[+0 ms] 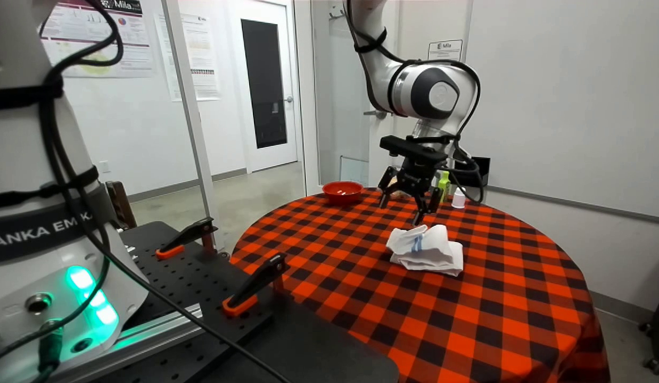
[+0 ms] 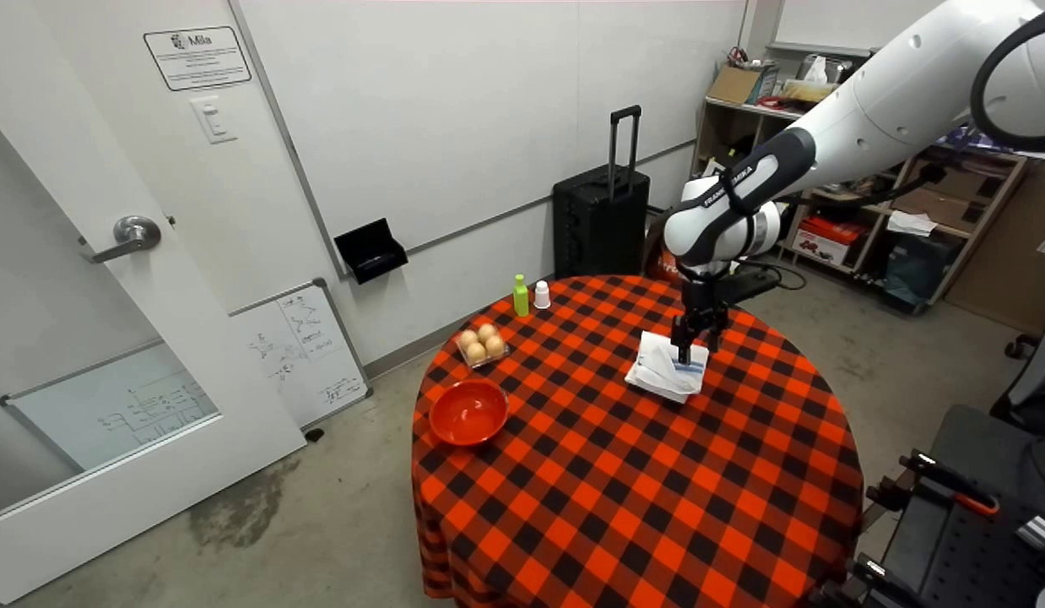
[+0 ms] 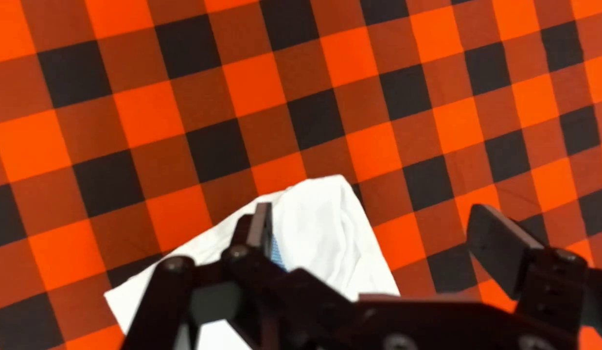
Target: Fold the cloth
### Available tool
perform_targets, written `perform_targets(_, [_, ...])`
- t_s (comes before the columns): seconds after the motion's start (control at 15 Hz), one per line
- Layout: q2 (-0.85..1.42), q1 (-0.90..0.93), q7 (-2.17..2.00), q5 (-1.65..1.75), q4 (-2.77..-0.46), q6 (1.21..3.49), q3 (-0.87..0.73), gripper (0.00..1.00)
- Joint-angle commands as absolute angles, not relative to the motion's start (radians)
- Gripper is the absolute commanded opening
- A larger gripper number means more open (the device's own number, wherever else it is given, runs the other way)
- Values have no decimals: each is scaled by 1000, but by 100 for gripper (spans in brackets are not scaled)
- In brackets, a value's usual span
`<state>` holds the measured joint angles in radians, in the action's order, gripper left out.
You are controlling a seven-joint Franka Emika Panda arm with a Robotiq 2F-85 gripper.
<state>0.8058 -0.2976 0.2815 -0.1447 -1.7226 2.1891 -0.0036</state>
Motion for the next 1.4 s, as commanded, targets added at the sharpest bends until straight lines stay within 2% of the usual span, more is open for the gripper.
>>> perform_targets(0.0, [763,-340,267,-273,-1735,2174,39,100])
perform_targets(0.27, [788,-332,265,-339,-1676,2210,43,100])
perform_targets(0.93, [1022,-255,108,-280,-1388,2197,2,100])
perform_targets(1.33, [1115,-225,27,-216,-1292,2259,-51,100])
